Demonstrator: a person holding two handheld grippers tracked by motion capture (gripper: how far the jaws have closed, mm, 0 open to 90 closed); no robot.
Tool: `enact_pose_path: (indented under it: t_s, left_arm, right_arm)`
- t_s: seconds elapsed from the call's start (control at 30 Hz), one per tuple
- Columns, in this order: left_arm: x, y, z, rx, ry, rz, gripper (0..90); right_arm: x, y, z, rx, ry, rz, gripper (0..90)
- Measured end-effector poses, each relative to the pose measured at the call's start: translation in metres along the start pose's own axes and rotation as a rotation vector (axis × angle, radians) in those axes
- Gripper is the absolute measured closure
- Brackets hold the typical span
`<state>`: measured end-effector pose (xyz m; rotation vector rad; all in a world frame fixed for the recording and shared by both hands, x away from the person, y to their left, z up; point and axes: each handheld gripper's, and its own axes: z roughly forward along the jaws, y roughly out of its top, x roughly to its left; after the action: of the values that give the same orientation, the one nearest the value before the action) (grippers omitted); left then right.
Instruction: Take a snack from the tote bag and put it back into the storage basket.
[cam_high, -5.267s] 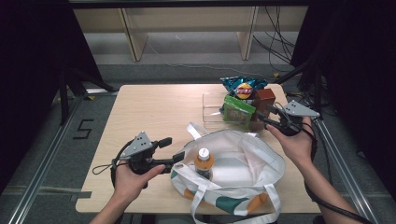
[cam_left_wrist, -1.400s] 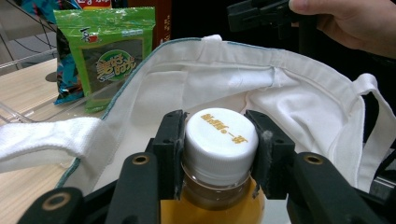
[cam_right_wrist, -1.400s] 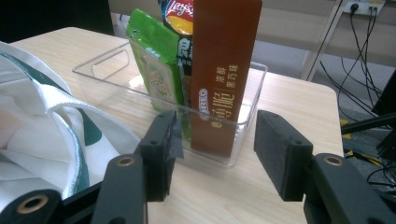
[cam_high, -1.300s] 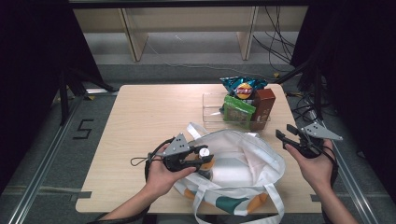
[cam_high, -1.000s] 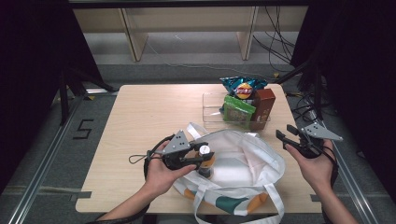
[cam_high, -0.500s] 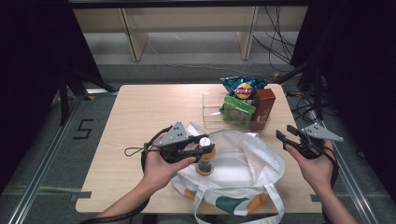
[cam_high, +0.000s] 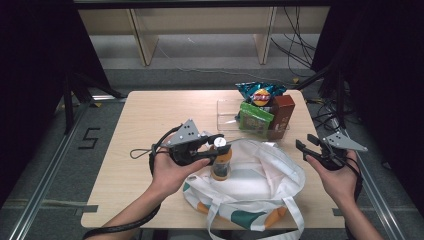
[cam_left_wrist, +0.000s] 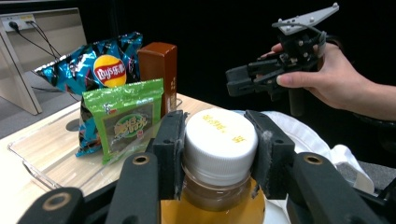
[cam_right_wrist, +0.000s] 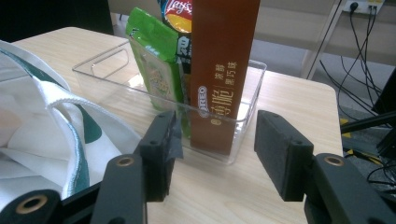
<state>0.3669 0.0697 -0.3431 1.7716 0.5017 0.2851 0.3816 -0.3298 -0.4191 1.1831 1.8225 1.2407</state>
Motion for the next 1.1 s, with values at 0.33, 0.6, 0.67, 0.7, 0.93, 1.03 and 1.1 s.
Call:
enact_pose_path:
  t_s: [0.33, 0.6, 0.67, 0.7, 0.93, 1.03, 1.1]
  left_arm:
    - [0.002, 0.017, -0.002, -0.028, 0.012, 0.012, 58.8]
    - [0.004, 0.027, -0.003, -0.045, 0.017, 0.011, 58.9]
    - [0.004, 0.029, -0.003, -0.05, 0.018, 0.008, 58.9]
    - [0.005, 0.031, -0.004, -0.052, 0.018, 0.008, 58.9]
    - [0.007, 0.04, -0.005, -0.061, 0.024, 0.017, 58.9]
    - [0.007, 0.043, -0.005, -0.072, 0.029, 0.018, 58.9]
    - [0.008, 0.045, -0.005, -0.076, 0.032, 0.015, 58.9]
  right_arm:
    - [0.0, 0.0, -0.001, 0.017, 0.006, -0.001, 49.8]
    - [0.001, -0.001, 0.0, 0.024, 0.009, 0.005, 49.8]
    - [0.001, -0.001, -0.001, 0.033, 0.014, 0.007, 49.8]
    - [0.001, -0.001, -0.001, 0.034, 0.014, 0.01, 49.8]
    - [0.002, -0.002, -0.001, 0.029, 0.007, 0.016, 49.8]
    - [-0.003, -0.003, 0.0, 0.025, 0.012, -0.045, 49.8]
    - [-0.003, -0.002, 0.0, 0.03, 0.015, -0.047, 49.8]
